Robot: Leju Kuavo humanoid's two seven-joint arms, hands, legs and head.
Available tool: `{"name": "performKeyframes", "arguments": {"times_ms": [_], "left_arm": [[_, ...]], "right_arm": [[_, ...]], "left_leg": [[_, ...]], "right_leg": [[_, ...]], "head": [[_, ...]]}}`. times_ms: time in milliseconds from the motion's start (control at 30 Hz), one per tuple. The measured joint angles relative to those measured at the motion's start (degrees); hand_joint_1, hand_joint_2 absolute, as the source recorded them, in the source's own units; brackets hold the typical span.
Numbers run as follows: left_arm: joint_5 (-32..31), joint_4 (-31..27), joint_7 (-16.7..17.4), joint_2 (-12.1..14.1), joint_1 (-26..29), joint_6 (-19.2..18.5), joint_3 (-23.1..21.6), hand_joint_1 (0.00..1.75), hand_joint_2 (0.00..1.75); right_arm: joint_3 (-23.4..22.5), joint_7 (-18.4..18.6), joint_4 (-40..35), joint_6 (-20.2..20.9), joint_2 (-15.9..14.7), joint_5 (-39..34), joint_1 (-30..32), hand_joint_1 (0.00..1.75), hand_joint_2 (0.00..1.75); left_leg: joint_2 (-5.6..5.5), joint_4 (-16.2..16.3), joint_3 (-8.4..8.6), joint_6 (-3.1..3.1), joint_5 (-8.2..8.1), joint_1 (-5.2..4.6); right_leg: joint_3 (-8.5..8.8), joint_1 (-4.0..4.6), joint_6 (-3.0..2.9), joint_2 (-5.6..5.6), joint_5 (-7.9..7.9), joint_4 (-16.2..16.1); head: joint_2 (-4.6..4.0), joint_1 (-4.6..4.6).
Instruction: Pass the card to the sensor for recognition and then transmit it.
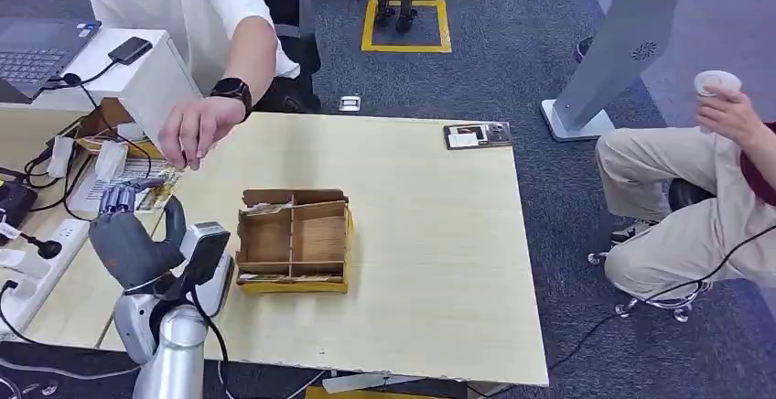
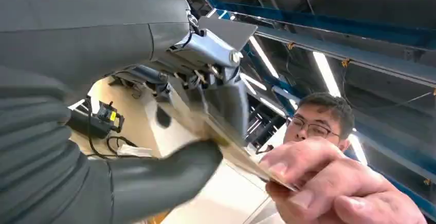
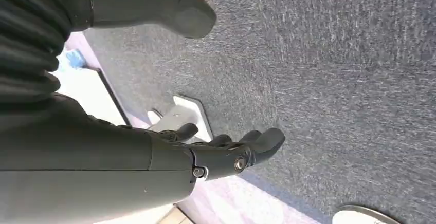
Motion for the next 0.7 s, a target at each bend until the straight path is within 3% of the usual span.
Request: {"name": "performKeyframes", "arguments": {"times_ms": [300, 467, 700], "left_arm": [[0.24, 0.07, 0.07, -0.02, -0.1, 0.0, -0.42, 1.75, 1.75], [-6.98, -0.65, 1.82, -0.04, -0.16, 0.0, -0.83, 1.75, 1.75], [-10.75, -3.06, 4.74, -0.04, -0.38, 0.02, -2.23, 1.75, 1.75]], "right_arm": [[0.26, 0.94, 0.0, 0.02, 0.02, -0.09, -0.02, 0.0, 1.75], [0.31, 1.99, 0.0, 0.02, 0.02, -0.09, -0.02, 0.0, 1.75], [0.31, 1.73, 0.0, 0.02, 0.17, 0.22, 0.11, 0.0, 1.75]], "left_leg": [[0.01, 0.0, 0.01, 0.0, 0.01, 0.0], [0.0, 0.0, 0.0, 0.0, 0.0, 0.0], [0.0, 0.01, 0.0, 0.0, 0.0, 0.0]], "right_leg": [[0.01, 0.0, 0.0, 0.0, 0.0, 0.0], [0.01, 0.0, 0.01, 0.0, 0.01, 0.0], [0.01, 0.0, 0.01, -0.02, 0.01, 0.0]], "head": [[-0.02, 0.0], [0.0, 0.0], [0.0, 0.0]]}}
